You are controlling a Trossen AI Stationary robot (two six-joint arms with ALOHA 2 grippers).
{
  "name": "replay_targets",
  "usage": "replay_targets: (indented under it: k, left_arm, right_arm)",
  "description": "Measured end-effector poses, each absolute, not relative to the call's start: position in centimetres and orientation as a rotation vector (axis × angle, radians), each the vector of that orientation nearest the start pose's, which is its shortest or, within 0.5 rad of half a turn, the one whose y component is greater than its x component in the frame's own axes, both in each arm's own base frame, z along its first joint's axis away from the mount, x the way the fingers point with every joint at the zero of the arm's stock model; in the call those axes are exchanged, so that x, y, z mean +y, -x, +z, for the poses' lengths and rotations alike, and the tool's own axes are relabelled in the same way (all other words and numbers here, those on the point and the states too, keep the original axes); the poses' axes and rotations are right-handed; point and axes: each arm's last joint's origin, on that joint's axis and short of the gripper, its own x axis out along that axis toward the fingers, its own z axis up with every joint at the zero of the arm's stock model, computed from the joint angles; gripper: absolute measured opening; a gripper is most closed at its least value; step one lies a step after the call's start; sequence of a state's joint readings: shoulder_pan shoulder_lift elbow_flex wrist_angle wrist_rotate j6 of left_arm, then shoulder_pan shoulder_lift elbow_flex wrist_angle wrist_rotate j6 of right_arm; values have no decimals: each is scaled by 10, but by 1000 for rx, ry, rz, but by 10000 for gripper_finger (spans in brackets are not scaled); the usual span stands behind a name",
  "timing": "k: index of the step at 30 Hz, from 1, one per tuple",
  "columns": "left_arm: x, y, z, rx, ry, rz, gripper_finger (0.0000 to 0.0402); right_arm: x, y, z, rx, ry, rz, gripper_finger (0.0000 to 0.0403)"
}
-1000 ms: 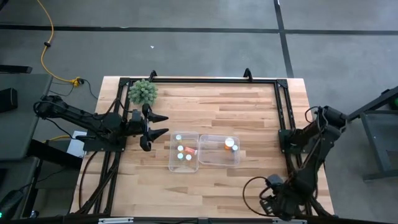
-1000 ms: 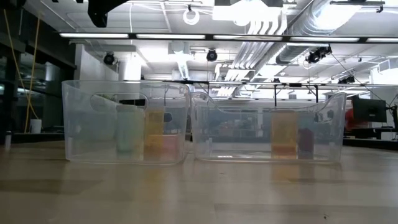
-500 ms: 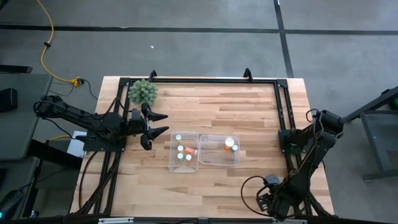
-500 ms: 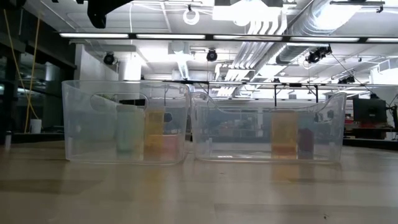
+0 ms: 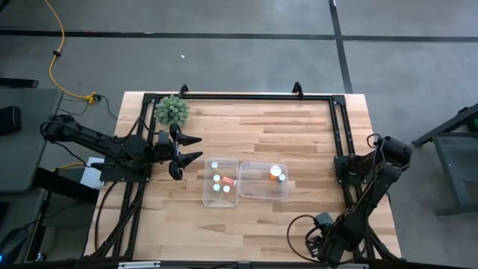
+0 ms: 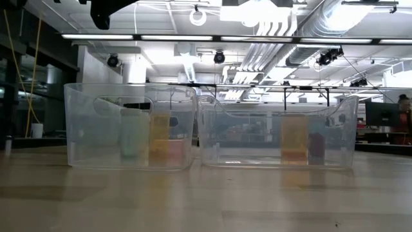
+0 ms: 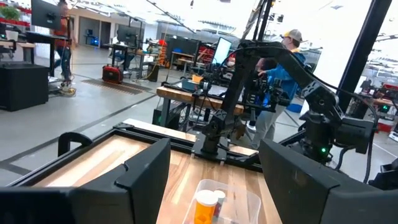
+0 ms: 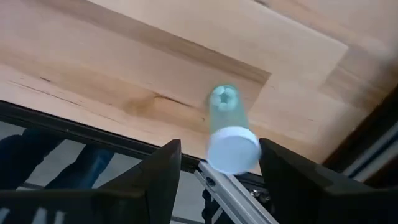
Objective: Pick and place medicine bottles into bin by pill shape (circle, oval)
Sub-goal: Put the blue pill bottle into the left transparent bin
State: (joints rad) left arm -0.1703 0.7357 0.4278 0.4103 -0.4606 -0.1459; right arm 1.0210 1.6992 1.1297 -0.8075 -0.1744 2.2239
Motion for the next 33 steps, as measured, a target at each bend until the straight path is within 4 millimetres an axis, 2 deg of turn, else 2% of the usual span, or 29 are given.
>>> replay_targets:
  k: [5,18,27,33]
  left_arm:
    - [-16,-169,273,-118,176,283,234]
    - [-16,-169,273,-117,176,283,234]
    - [-16,-169,273,-117,176,282,234]
    - [-16,-169,273,-117,176,282,234]
  right_arm:
    - [269,-161,183,1551,-1089,-807,206]
    - [266,-161,182,1576,-1066,-837,202]
    - [266,-160,182,1590,-1065,-837,141]
    - [266,-160,183,1595,-1050,-811,114]
